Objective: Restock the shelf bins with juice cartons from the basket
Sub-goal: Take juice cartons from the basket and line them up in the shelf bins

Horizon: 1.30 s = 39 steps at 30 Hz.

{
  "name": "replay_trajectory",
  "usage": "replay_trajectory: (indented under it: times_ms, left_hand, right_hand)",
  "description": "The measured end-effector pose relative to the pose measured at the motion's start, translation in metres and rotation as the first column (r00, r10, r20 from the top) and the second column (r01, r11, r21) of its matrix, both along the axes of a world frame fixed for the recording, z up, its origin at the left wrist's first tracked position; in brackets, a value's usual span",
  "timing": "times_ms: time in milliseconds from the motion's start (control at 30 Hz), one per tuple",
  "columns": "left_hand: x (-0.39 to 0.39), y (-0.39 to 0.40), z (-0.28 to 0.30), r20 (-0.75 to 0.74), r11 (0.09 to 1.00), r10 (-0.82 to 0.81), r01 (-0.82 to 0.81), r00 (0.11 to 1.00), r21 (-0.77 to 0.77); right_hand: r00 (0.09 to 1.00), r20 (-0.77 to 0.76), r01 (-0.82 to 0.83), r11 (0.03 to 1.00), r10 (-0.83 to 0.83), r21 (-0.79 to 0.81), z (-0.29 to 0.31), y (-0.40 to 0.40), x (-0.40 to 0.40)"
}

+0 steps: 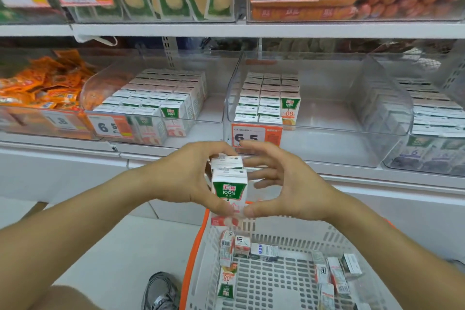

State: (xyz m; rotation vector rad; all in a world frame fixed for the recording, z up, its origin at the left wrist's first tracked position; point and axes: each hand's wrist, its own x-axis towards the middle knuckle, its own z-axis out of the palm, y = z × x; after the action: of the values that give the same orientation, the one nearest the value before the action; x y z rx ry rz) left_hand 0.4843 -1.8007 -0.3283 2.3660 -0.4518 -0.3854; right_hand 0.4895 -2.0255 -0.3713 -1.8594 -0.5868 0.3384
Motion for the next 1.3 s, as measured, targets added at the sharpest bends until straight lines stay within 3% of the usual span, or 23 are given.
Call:
replay_trajectory:
  times_ms: [100,233,300,400,533,667,833,1000,1167,1300]
  left_hand:
    - [0.002,0.015,0.015,0.168,0.997,0.063,-0.069,0.984,0.032]
    - [0.015,0.033,0.041,0.332,0.974,0.225,-0.204,0.916,-0.097]
    - [0.03,0.04,0.053,0.374,0.958,0.284,-0.24,0.883,-0.159]
    - [0.062,0.047,0.067,0.393,0.946,0.321,-0.279,0.861,-0.163]
    - [0.113,0.056,0.066,0.398,0.945,0.327,-0.309,0.857,-0.11]
    - [0.162,0.052,0.053,0.471,0.948,0.279,-0.319,0.836,0.005]
    - [0.218,0.048,0.033,0.494,0.938,0.23,-0.327,0.839,0.118]
    - [0.256,0.053,0.017,0.466,0.901,0.202,-0.35,0.861,0.257]
    - [0.29,0.049,0.004,0.449,0.872,0.234,-0.391,0.863,0.296]
    - [0.305,0.043,0.001,0.506,0.779,0.14,-0.41,0.851,0.475]
  right_hand:
    - [0.977,0.172,0.112,0.991,-0.123,0.07,0.007,0.001,0.013]
    - [0.801,0.483,0.374,0.926,-0.355,0.061,0.008,-0.004,0.036]
    - [0.702,0.636,0.454,0.889,-0.321,-0.052,0.004,-0.009,0.049]
    - [0.653,0.735,0.504,0.829,-0.18,-0.245,-0.006,-0.012,0.067]
    - [0.641,0.76,0.568,0.732,-0.107,-0.376,-0.015,-0.001,0.079]
    - [0.613,0.773,0.619,0.709,-0.167,-0.338,-0.007,-0.005,0.09]
    - [0.769,0.613,0.547,0.687,-0.185,-0.479,0.014,-0.015,0.099]
    - [0.792,0.572,0.536,0.692,-0.214,-0.483,0.016,-0.017,0.102]
    - [0.808,0.548,0.521,0.697,-0.216,-0.493,0.019,-0.019,0.099]
    - [0.821,0.517,0.515,0.706,-0.244,-0.485,0.021,-0.017,0.098]
